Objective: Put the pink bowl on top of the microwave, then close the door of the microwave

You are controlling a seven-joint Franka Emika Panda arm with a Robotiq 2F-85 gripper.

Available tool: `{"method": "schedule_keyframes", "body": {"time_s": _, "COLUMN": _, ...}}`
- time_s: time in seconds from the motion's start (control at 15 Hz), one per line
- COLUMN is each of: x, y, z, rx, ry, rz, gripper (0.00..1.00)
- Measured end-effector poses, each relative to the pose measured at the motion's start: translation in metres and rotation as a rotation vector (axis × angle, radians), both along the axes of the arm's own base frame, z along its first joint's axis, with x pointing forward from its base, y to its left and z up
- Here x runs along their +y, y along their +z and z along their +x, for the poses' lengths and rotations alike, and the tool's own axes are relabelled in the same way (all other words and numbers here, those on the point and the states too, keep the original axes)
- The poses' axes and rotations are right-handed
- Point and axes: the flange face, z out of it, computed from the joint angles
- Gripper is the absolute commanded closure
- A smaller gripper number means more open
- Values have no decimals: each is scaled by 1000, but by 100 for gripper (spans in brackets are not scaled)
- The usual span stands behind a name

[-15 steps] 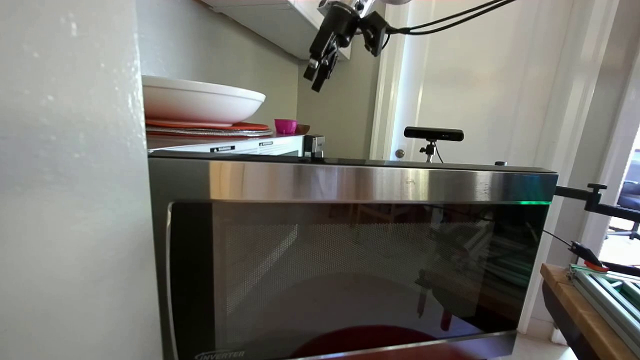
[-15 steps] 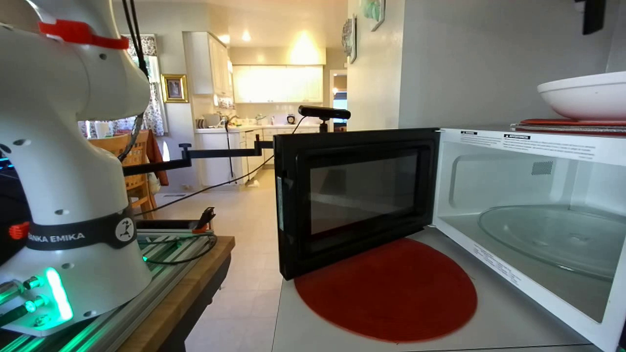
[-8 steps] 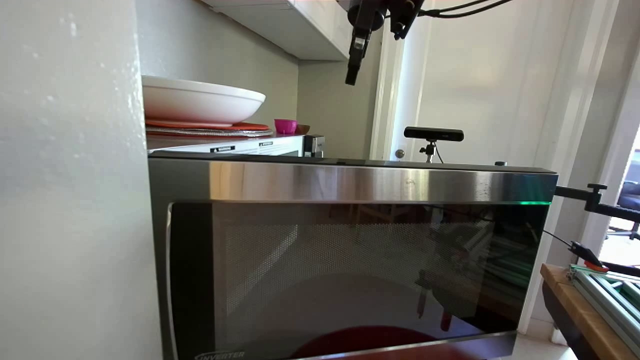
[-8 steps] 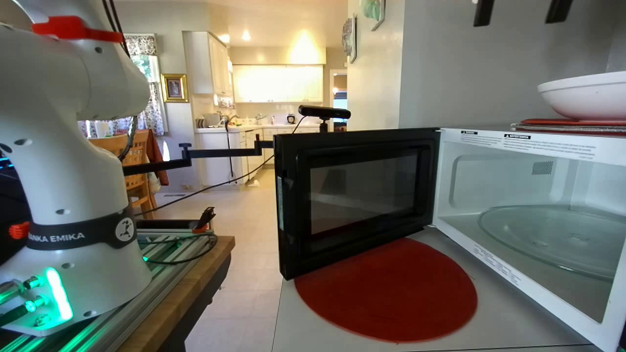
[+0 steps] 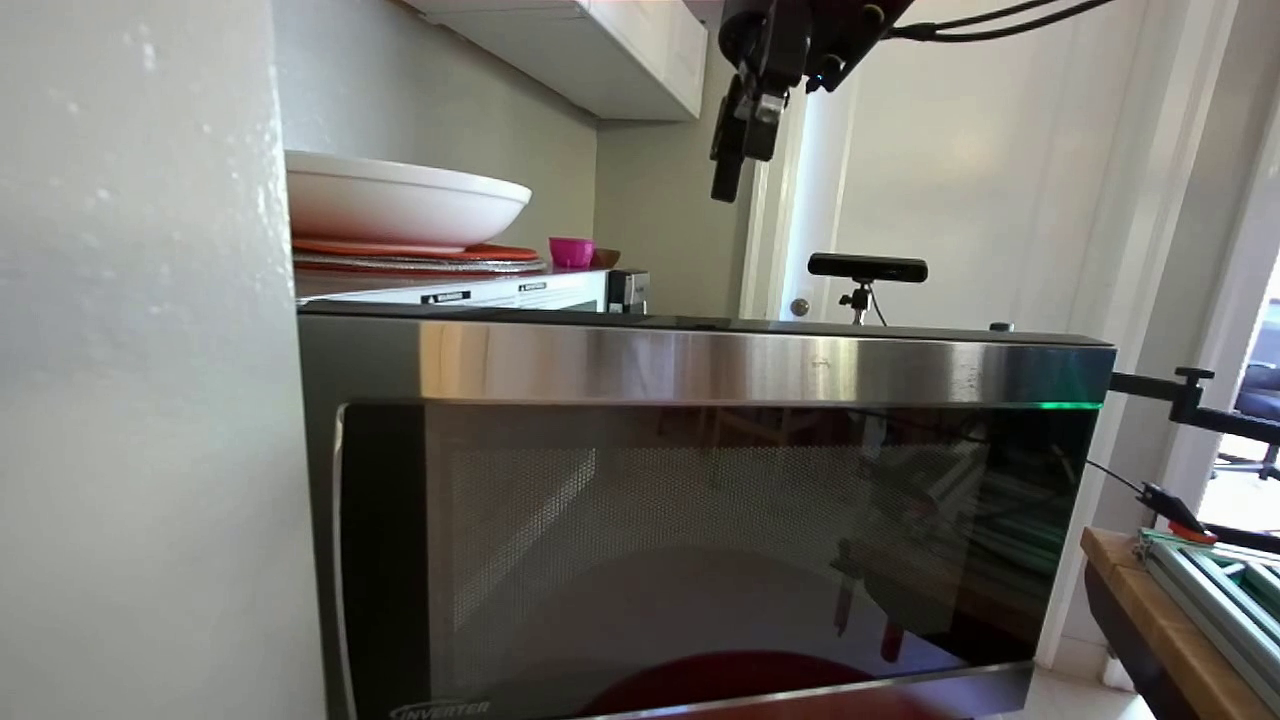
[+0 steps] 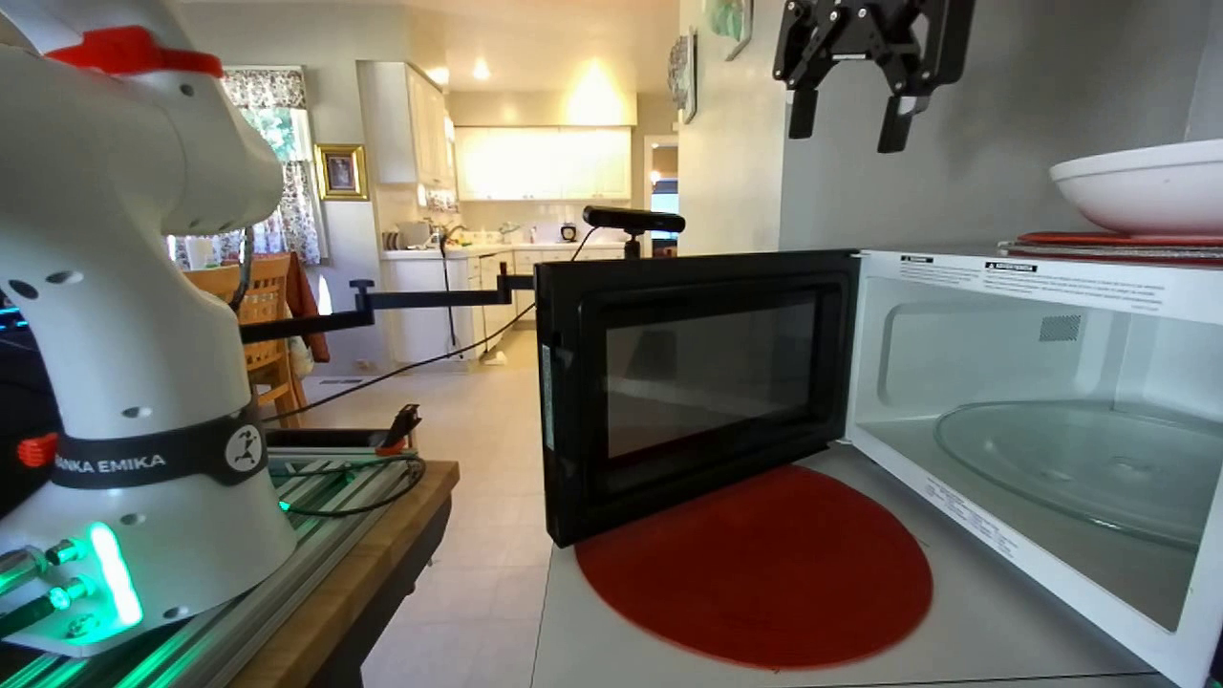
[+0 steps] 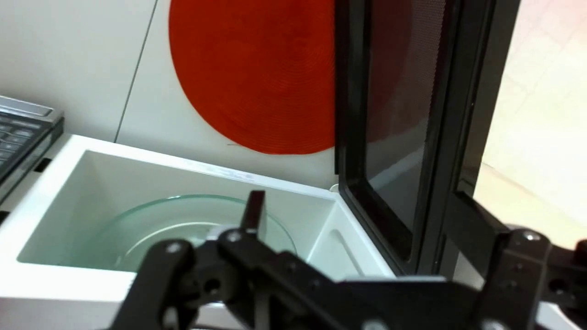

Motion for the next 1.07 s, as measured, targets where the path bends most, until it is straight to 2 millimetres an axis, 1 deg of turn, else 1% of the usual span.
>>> {"method": "schedule_keyframes", "body": {"time_s": 0.2, "x": 26, "y": -8, "z": -20, "rx": -22, "ry": 39, "rz": -8, "gripper": 0}}
{"method": "schedule_keyframes", "body": {"time_s": 0.47, "x": 44, "y": -14, "z": -40, "rx": -36, "ry": 68, "rz": -12, "gripper": 0}}
{"method": "schedule_keyframes", "body": {"time_s": 0.6, "x": 52, "y": -20, "z": -47, "rx": -31, "ry": 82, "rz": -14, "gripper": 0}}
{"method": "schedule_keyframes", "body": {"time_s": 0.87, "x": 72, "y": -40, "z": -58, "rx": -14, "ry": 118, "rz": -19, "gripper": 0}}
{"method": "schedule_keyframes", "body": {"time_s": 1.07, "x": 86, "y": -49, "z": -64, "rx": -8, "ry": 144, "rz": -22, "gripper": 0}}
